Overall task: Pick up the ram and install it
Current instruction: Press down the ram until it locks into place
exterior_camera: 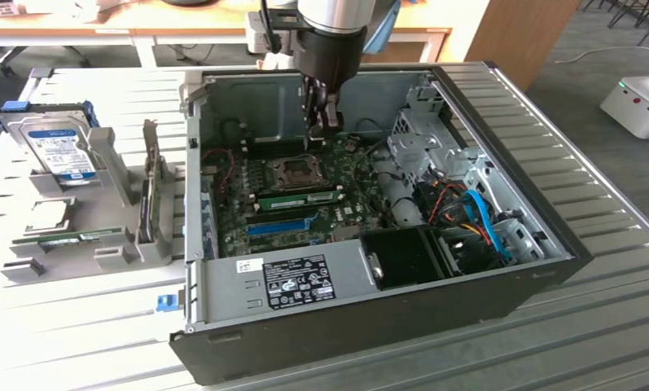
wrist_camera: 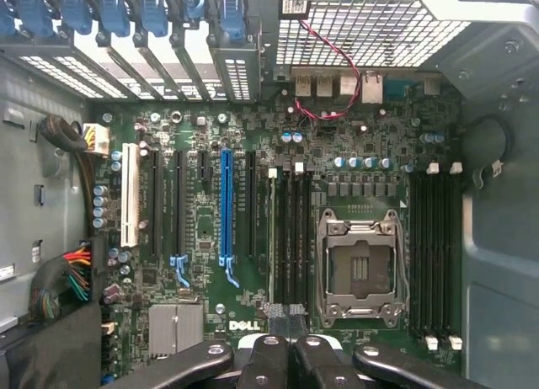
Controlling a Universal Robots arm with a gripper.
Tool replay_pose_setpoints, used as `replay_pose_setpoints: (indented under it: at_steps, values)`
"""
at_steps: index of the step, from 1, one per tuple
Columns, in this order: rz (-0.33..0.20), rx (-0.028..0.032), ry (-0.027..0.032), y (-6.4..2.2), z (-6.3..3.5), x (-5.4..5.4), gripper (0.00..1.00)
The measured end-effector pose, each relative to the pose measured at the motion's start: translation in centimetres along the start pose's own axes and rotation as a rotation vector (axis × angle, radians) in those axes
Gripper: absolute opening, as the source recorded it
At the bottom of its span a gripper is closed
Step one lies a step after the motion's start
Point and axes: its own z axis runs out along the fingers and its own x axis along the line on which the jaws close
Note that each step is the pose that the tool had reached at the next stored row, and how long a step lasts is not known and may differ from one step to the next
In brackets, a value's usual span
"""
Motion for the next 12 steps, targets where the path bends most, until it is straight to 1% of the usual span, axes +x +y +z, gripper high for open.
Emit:
replay_pose_setpoints:
  at_steps: [12]
  values:
    - [0.0,0.0002,-0.0003,0.03,-0.72,-0.01,0.11]
